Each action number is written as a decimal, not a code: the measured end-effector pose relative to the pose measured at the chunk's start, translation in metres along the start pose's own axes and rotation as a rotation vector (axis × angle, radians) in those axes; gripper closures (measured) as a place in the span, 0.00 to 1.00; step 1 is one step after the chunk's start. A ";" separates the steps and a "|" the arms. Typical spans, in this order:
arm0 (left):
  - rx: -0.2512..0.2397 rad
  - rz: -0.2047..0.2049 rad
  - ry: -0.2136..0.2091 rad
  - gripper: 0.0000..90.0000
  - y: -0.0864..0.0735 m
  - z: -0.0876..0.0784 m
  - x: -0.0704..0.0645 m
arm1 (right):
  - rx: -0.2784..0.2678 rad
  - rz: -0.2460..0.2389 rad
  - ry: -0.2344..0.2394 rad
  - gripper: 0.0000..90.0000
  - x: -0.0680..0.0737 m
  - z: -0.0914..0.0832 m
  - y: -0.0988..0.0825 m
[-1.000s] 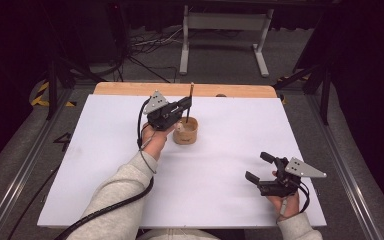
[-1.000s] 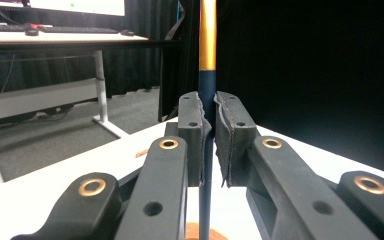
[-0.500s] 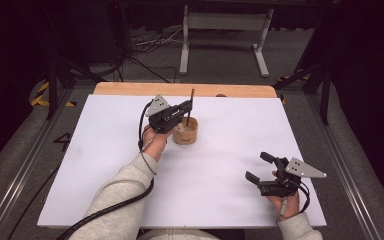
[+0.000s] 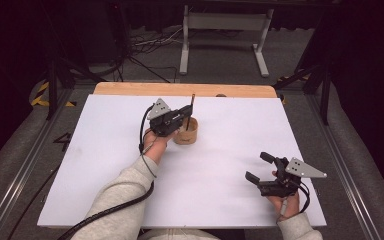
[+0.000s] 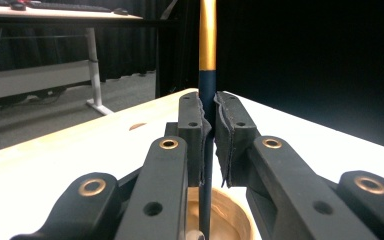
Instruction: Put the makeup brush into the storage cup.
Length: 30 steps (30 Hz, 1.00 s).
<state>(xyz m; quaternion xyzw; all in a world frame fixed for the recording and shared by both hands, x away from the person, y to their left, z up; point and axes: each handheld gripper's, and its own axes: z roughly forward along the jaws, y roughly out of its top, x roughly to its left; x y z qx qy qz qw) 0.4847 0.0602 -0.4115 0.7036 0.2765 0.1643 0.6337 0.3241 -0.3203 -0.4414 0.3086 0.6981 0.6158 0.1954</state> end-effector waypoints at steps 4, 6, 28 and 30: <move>0.001 -0.002 0.001 0.91 -0.003 -0.001 0.001 | 0.000 0.001 0.001 0.05 0.000 0.000 0.000; 0.003 0.001 0.001 0.91 -0.003 -0.001 0.001 | 0.000 0.002 0.001 0.05 0.000 0.000 0.000; 0.012 -0.005 0.007 0.91 -0.004 -0.006 0.002 | 0.001 0.004 0.003 0.05 0.000 0.000 0.000; 0.015 -0.009 0.003 0.91 -0.004 -0.007 0.002 | 0.001 0.003 0.004 0.05 0.000 0.000 0.000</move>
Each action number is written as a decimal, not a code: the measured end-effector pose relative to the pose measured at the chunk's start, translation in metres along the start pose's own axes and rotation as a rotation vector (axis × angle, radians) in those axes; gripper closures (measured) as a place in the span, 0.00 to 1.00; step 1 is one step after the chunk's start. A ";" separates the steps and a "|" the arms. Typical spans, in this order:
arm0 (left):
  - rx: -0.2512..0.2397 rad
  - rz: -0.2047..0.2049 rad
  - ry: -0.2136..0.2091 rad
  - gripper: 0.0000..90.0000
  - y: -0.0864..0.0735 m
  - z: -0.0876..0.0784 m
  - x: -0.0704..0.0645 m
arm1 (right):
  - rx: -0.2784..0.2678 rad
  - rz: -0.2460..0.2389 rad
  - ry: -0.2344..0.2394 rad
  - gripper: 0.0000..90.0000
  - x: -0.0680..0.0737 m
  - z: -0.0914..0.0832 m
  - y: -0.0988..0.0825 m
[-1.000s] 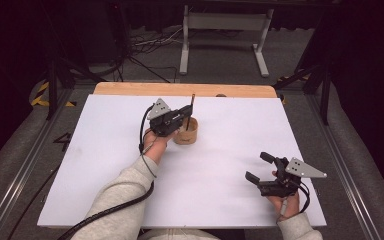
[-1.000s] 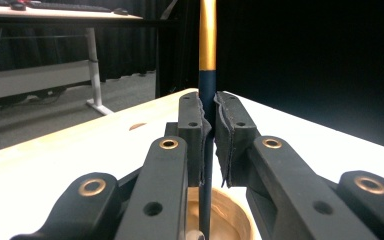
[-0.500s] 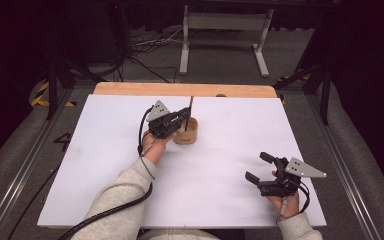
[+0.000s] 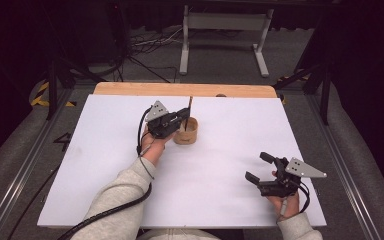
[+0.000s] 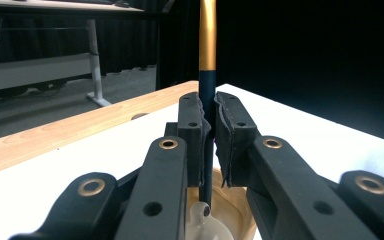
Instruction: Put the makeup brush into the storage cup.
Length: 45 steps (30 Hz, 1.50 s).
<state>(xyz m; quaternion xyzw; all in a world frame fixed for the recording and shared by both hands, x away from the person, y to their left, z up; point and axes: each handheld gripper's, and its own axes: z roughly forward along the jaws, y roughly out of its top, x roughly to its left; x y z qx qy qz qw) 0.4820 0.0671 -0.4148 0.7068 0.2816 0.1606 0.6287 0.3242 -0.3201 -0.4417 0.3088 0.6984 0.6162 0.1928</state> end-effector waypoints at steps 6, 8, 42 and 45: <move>0.004 -0.004 -0.012 0.91 0.000 -0.001 0.000 | 0.000 -0.001 0.000 0.05 0.000 0.000 0.000; 0.005 -0.002 -0.011 0.91 0.000 -0.001 0.000 | 0.000 -0.001 0.000 0.05 0.000 0.000 0.000; 0.022 -0.066 -0.190 0.04 0.032 -0.052 -0.001 | -0.001 -0.005 0.000 0.05 0.000 0.000 0.000; 0.028 -0.057 -0.205 0.04 0.034 -0.059 -0.002 | -0.001 -0.005 0.000 0.04 0.000 0.001 0.000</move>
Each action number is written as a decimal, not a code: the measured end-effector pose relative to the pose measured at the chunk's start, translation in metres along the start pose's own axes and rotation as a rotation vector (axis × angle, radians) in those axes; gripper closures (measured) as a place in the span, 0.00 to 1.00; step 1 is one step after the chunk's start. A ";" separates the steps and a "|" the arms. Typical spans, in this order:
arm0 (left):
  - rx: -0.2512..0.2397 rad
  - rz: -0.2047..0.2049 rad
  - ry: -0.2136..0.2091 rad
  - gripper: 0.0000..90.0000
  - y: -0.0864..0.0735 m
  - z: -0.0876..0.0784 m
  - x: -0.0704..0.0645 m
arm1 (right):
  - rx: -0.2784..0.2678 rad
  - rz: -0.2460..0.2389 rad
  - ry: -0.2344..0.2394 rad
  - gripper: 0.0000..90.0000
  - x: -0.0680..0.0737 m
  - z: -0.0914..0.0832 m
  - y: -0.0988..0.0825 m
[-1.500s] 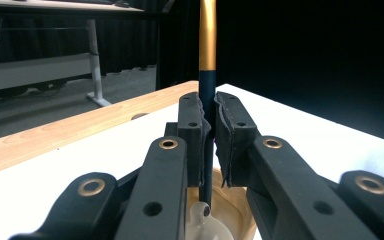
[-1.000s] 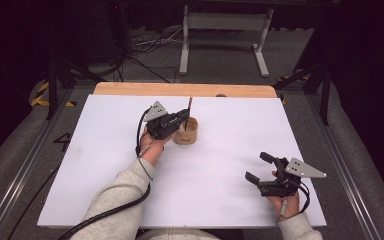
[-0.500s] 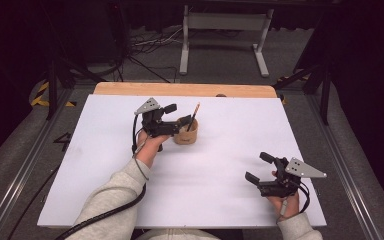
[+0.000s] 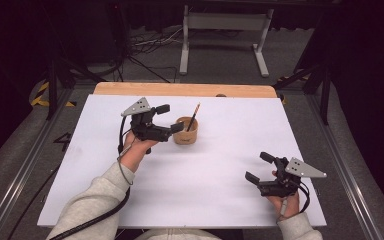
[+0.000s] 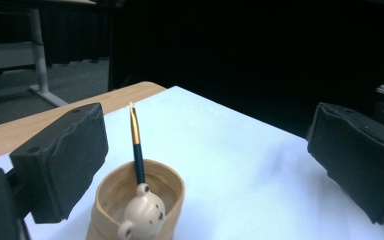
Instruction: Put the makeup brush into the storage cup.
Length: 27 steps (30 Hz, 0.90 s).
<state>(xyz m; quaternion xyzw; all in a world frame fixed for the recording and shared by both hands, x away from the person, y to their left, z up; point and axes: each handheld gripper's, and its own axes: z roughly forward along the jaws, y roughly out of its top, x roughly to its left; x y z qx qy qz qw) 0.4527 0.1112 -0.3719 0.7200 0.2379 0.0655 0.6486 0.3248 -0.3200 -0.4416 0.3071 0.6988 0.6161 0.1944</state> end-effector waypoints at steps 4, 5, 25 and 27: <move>0.001 0.007 -0.018 0.03 0.002 -0.014 -0.006 | 0.003 -0.004 -0.001 0.04 0.001 0.000 0.000; 0.000 0.011 -0.019 0.03 0.001 -0.017 -0.007 | 0.001 -0.005 -0.004 0.04 0.000 -0.001 0.000; -0.014 0.013 -0.025 0.02 -0.020 -0.073 -0.016 | 0.011 0.001 0.005 0.04 -0.003 0.001 -0.002; -0.013 0.005 -0.030 0.02 -0.025 -0.077 -0.017 | 0.012 -0.004 0.007 0.04 -0.002 0.001 -0.002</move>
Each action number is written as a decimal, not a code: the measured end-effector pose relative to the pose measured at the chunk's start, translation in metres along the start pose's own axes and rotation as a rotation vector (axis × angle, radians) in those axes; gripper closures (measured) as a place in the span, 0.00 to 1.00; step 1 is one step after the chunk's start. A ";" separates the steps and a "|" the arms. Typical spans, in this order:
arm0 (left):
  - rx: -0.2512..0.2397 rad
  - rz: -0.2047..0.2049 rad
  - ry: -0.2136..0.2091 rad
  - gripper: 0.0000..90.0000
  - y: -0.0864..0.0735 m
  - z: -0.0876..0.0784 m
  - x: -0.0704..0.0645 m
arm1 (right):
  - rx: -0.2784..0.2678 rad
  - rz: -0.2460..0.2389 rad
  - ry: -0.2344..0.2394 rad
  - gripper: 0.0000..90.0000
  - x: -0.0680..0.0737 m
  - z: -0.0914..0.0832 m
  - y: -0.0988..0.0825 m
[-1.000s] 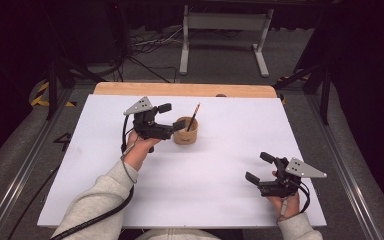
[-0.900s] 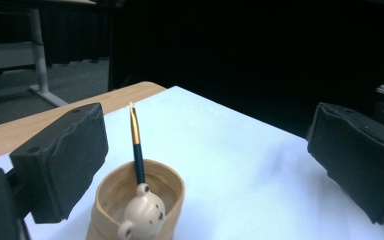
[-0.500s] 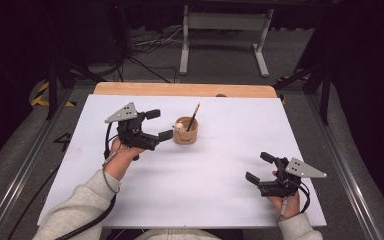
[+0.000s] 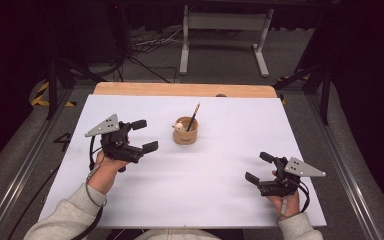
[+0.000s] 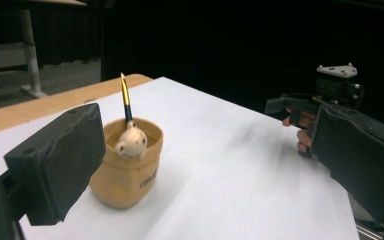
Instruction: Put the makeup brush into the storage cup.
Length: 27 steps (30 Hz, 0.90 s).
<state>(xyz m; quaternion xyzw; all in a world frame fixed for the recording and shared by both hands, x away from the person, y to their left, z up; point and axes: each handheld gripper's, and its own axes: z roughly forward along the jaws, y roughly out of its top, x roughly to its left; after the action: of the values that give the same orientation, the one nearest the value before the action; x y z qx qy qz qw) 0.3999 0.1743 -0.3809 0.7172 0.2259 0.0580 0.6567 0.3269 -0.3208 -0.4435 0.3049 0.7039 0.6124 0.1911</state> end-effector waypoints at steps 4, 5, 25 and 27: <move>-0.005 -0.003 0.014 0.03 -0.009 -0.010 -0.001 | 0.004 -0.006 0.004 0.03 0.000 0.000 0.000; -0.002 -0.003 0.017 0.03 -0.010 -0.012 -0.001 | 0.005 -0.006 0.007 0.03 -0.001 0.001 0.000; -0.012 -0.009 0.121 0.03 -0.052 -0.051 -0.007 | 0.057 -0.060 0.046 0.03 0.003 0.005 0.001; -0.014 -0.008 0.129 0.03 -0.055 -0.054 -0.006 | 0.058 -0.060 0.049 0.03 0.002 0.005 0.001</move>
<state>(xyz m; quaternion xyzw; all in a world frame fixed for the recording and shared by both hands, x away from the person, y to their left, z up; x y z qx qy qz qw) 0.3603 0.2230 -0.4255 0.7063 0.2704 0.1031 0.6461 0.3289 -0.3152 -0.4429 0.2742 0.7347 0.5929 0.1832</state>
